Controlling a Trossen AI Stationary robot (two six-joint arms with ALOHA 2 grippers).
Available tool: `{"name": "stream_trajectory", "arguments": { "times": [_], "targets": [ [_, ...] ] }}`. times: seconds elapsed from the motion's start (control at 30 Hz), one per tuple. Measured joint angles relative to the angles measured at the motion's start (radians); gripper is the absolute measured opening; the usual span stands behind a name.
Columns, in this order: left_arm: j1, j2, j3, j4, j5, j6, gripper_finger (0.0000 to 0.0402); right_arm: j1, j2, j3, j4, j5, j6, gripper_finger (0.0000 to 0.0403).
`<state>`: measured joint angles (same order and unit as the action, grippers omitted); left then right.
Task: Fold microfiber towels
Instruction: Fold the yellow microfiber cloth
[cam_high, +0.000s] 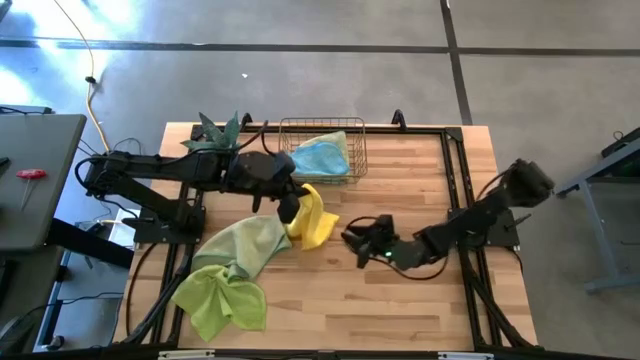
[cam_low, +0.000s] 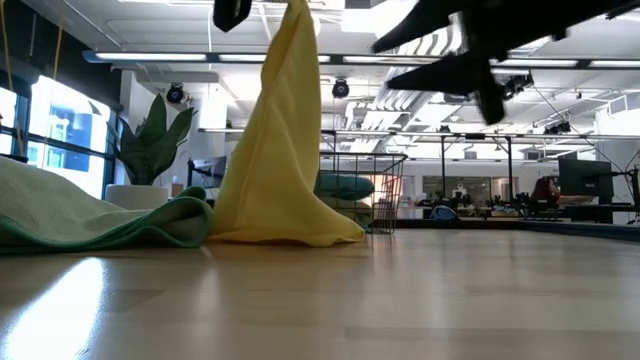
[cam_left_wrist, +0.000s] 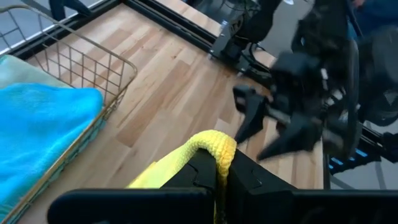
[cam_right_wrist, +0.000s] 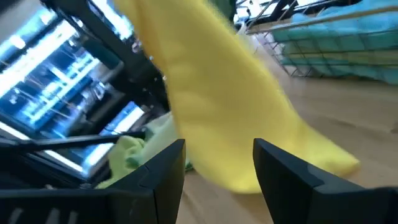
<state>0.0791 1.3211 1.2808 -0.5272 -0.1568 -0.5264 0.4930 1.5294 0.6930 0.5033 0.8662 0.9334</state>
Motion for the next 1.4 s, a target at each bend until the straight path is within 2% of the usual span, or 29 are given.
{"name": "stream_trajectory", "arguments": {
  "times": [0.17, 0.23, 0.43, 0.53, 0.6, 1.0, 1.2, 1.4],
  "targets": [
    [0.022, 0.001, 0.000, -0.006, 0.002, -0.003, 0.0000, -0.043, 0.149, 0.174, -0.068, -0.031, -0.101, 0.0181],
    [0.032, 0.001, 0.000, -0.008, 0.002, -0.001, 0.0000, -0.062, 0.196, 0.260, -0.157, -0.047, -0.055, 0.0181],
    [0.076, 0.001, 0.000, -0.028, 0.030, 0.022, 0.0000, -0.104, 0.280, 0.498, -0.586, -0.081, 0.142, 0.0181],
    [0.104, 0.014, 0.000, -0.038, 0.081, 0.024, 0.0000, -0.119, 0.309, 0.582, -0.702, -0.098, 0.191, 0.0181],
    [0.117, 0.024, -0.001, -0.038, 0.107, 0.031, 0.0000, -0.129, 0.332, 0.628, -0.713, -0.120, 0.195, 0.0181],
    [0.144, 0.090, 0.001, -0.040, 0.248, 0.071, 0.0000, -0.182, 0.359, 0.662, -0.739, -0.057, 0.273, 0.0181],
    [0.145, 0.091, -0.001, -0.005, 0.349, 0.086, 0.0000, -0.227, 0.373, 0.662, -0.756, -0.094, 0.270, 0.0181],
    [0.157, 0.091, -0.001, -0.001, 0.362, 0.086, 0.0000, -0.234, 0.374, 0.662, -0.806, -0.124, 0.262, 0.0181]
  ]
}}
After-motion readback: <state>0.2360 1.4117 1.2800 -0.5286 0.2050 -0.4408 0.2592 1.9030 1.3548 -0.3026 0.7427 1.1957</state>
